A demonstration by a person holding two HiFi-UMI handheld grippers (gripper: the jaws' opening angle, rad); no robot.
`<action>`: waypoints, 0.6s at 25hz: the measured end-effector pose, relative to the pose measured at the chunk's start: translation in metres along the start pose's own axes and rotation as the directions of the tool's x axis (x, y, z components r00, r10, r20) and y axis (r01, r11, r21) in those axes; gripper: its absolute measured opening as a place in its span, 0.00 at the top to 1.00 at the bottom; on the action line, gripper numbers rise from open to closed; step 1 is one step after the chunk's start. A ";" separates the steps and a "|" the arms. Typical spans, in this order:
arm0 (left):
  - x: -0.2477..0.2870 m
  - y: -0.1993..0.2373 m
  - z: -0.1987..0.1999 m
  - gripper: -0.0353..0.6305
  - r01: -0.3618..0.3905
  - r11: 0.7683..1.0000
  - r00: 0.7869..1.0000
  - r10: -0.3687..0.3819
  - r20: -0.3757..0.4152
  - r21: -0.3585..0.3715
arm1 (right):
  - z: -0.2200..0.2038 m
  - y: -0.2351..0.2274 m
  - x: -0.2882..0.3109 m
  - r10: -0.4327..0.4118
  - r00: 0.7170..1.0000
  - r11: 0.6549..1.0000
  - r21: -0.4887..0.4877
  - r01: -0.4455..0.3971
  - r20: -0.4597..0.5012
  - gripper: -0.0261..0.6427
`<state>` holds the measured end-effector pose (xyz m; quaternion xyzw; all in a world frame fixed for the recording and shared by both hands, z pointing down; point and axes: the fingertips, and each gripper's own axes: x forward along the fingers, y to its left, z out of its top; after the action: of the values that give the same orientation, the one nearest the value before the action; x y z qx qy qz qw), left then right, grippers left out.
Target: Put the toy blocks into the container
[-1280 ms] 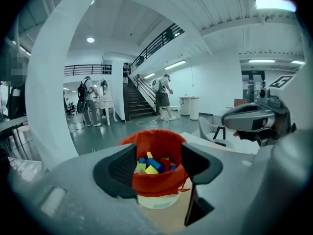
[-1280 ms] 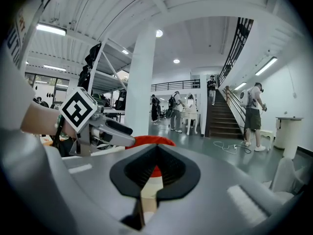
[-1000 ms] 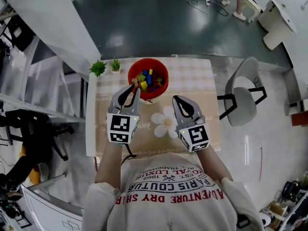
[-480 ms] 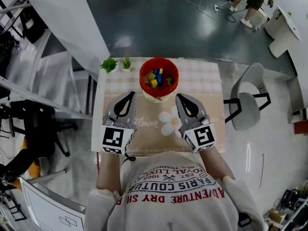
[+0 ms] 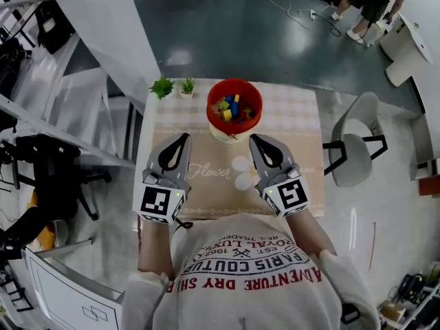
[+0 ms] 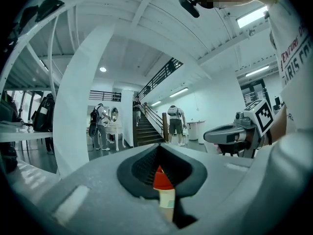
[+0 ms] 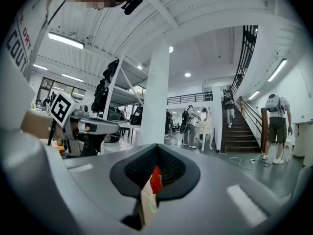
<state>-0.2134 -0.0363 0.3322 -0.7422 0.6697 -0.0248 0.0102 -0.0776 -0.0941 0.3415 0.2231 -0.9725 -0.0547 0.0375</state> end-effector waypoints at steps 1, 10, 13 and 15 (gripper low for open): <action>-0.002 0.000 0.000 0.94 0.004 1.000 1.000 -0.004 0.002 0.000 | -0.001 0.002 0.000 0.001 1.000 1.000 -0.001 -0.001 -0.002 0.96; -0.009 -0.001 -0.002 0.94 0.038 0.999 0.999 -0.038 0.010 0.012 | -0.007 0.011 0.006 -0.001 1.000 1.000 0.006 0.001 -0.018 0.96; -0.011 -0.001 -0.002 0.94 0.050 0.999 0.999 -0.050 0.009 0.010 | -0.009 0.014 0.007 -0.005 1.000 1.000 0.000 0.005 -0.022 0.96; -0.011 -0.001 -0.003 0.94 0.057 0.998 0.998 -0.057 0.008 0.007 | -0.011 0.015 0.008 -0.006 1.000 1.000 -0.004 0.006 -0.030 0.96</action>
<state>-0.2132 -0.0250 0.3345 -0.7611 0.6480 -0.0241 0.0148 -0.0904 -0.0851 0.3543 0.2267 -0.9711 -0.0535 0.0523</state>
